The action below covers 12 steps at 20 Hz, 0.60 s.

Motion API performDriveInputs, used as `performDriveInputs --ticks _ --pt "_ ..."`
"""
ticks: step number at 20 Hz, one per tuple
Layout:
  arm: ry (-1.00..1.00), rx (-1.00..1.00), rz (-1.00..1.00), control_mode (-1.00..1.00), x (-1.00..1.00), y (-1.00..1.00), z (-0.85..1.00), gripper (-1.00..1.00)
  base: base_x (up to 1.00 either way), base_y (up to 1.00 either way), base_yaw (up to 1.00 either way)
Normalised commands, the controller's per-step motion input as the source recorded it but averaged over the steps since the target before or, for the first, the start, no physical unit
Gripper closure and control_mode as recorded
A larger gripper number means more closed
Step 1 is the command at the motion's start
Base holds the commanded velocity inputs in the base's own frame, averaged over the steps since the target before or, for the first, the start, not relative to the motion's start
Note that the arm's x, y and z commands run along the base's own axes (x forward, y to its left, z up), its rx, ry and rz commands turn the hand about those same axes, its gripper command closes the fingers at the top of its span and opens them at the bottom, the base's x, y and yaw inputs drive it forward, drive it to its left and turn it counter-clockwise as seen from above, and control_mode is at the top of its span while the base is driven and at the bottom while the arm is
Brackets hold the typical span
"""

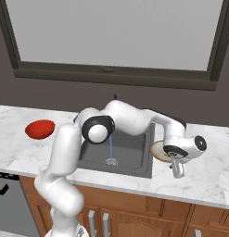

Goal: Rinse each bowl for a few seconds and place them down in the sink or on the counter.

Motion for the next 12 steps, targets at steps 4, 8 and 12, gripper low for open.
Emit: performDriveInputs --ticks 4,8,12 --pt "-0.09 0.02 0.02 -1.0 -0.02 -0.1 0.45 -1.0 0.0 0.0 0.0" --pt "-0.09 0.0 0.01 -1.0 -0.12 0.0 0.73 -1.0 0.0 0.0 0.0" --pt "-0.09 -0.02 0.0 -1.0 -0.25 0.29 0.8 -1.0 0.0 0.0 0.0"
